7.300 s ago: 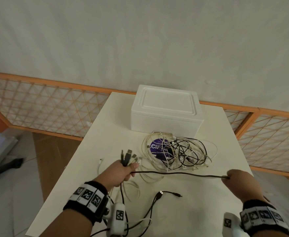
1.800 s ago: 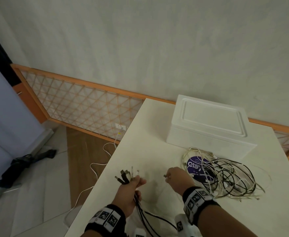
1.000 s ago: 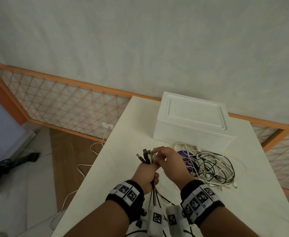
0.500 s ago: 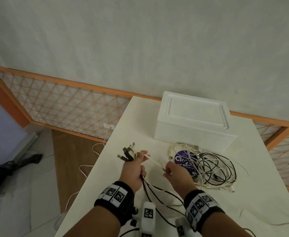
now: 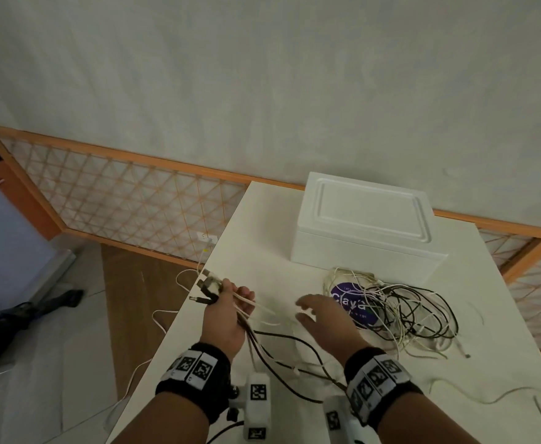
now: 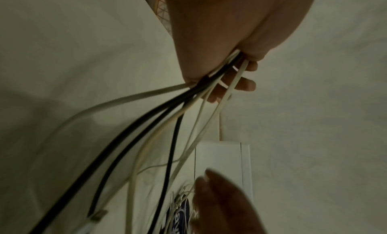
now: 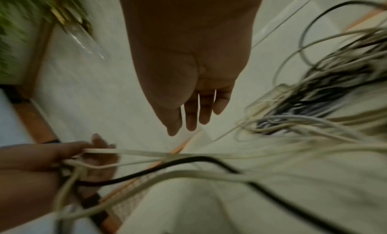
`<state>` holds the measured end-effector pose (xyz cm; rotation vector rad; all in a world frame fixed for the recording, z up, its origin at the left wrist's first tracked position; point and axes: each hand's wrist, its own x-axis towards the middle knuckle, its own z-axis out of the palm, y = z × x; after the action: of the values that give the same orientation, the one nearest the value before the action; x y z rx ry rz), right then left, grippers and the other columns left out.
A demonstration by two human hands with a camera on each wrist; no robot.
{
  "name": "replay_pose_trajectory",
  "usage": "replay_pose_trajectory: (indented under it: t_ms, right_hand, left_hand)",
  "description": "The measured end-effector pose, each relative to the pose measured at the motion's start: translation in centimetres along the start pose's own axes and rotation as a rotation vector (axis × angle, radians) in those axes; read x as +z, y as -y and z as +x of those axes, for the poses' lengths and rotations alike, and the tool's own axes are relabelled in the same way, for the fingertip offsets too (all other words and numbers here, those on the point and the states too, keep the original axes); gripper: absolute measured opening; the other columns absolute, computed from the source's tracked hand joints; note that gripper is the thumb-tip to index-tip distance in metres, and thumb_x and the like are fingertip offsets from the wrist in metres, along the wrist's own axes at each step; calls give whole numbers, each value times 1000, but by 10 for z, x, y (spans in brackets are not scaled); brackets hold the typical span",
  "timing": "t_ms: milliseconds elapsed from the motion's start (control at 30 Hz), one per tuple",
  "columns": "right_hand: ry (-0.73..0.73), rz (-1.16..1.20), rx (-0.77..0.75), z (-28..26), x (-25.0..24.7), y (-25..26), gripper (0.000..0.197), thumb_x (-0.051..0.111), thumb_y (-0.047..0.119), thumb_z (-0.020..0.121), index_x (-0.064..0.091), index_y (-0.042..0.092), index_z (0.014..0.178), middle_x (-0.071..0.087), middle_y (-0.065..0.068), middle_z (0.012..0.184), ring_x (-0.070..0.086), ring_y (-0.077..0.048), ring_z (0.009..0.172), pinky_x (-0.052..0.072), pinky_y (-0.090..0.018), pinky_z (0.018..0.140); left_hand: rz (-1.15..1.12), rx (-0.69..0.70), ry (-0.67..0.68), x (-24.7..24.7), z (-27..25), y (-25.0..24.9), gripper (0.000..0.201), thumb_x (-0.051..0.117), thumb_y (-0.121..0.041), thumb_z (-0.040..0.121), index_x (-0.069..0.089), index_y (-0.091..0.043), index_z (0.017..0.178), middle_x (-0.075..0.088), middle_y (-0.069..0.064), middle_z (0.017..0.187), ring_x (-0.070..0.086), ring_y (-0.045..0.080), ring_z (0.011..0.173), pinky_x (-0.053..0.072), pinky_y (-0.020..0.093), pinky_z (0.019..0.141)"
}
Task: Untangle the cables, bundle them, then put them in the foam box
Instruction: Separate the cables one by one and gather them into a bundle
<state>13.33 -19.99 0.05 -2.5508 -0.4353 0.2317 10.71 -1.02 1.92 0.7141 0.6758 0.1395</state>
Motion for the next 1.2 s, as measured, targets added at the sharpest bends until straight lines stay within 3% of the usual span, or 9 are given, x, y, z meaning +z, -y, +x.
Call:
replay_pose_trajectory:
  t_ms: [67, 167, 367, 500, 633, 800, 1033, 1133, 1200]
  right_hand:
    - [44, 39, -63, 1, 5, 19, 33, 55, 30, 93, 57, 26, 125, 58, 11, 117, 51, -7, 108, 37, -21, 96]
    - [95, 9, -110, 5, 15, 33, 21, 53, 21, 93, 66, 18, 108, 65, 1, 107, 57, -16, 103, 41, -25, 87]
    - [106, -134, -167, -3, 27, 25, 18, 45, 26, 96, 59, 16, 100, 59, -4, 100, 55, -22, 93, 41, -32, 75]
    - [206, -347, 37, -21, 29, -22, 17, 39, 15, 96, 55, 13, 103, 55, -7, 103, 57, -24, 95, 34, -27, 70]
    - [101, -252, 231, -29, 14, -51, 17, 43, 21, 95, 60, 17, 97, 55, 0, 91, 50, -16, 78, 37, -25, 68]
    - [22, -97, 129, -12, 6, -23, 16, 44, 27, 97, 57, 17, 102, 61, -4, 95, 53, -17, 79, 37, -26, 67]
    - [-106, 33, 15, 2, -5, 11, 12, 51, 19, 95, 62, 24, 95, 63, 0, 91, 58, -18, 83, 43, -27, 71]
    - [-198, 118, -12, 0, -21, 14, 15, 53, 14, 94, 64, 22, 91, 62, 11, 86, 55, -6, 78, 41, -21, 69]
    - [-242, 254, 41, -5, -38, 11, 20, 50, 10, 93, 63, 23, 86, 59, 18, 74, 54, 4, 64, 39, -14, 61]
  left_hand:
    - [-33, -27, 60, 4, -3, 3, 33, 45, -32, 100, 49, -14, 72, 46, 1, 59, 49, 18, 58, 51, 39, 75]
    - [0, 9, 101, 6, -5, 8, 33, 48, -29, 98, 41, -18, 68, 31, -4, 53, 33, 10, 45, 39, 25, 51]
    - [24, -2, 64, -1, -3, -4, 40, 52, -25, 98, 33, -20, 63, 27, -7, 46, 23, 7, 36, 25, 20, 36]
    - [-36, 20, 17, -12, 3, -40, 40, 50, -32, 98, 33, -21, 63, 23, -8, 45, 18, 7, 35, 15, 20, 36]
    - [-64, -6, -27, -30, 8, -63, 43, 49, -35, 98, 32, -20, 62, 23, -8, 44, 17, 7, 34, 14, 19, 35]
    - [73, -112, 19, -31, 0, -46, 40, 53, -30, 97, 34, -20, 62, 28, -7, 45, 20, 5, 33, 16, 16, 32]
    - [360, -216, 150, -18, -13, -18, 30, 54, -29, 96, 51, -14, 70, 65, 4, 71, 22, 4, 33, 20, 13, 32]
    - [313, -214, 152, -16, -13, -18, 37, 49, -33, 98, 48, -14, 67, 60, 3, 63, 22, 5, 32, 19, 13, 32]
    - [224, -214, 151, -19, -10, -25, 39, 46, -38, 98, 42, -16, 66, 49, -1, 53, 22, 5, 32, 18, 13, 31]
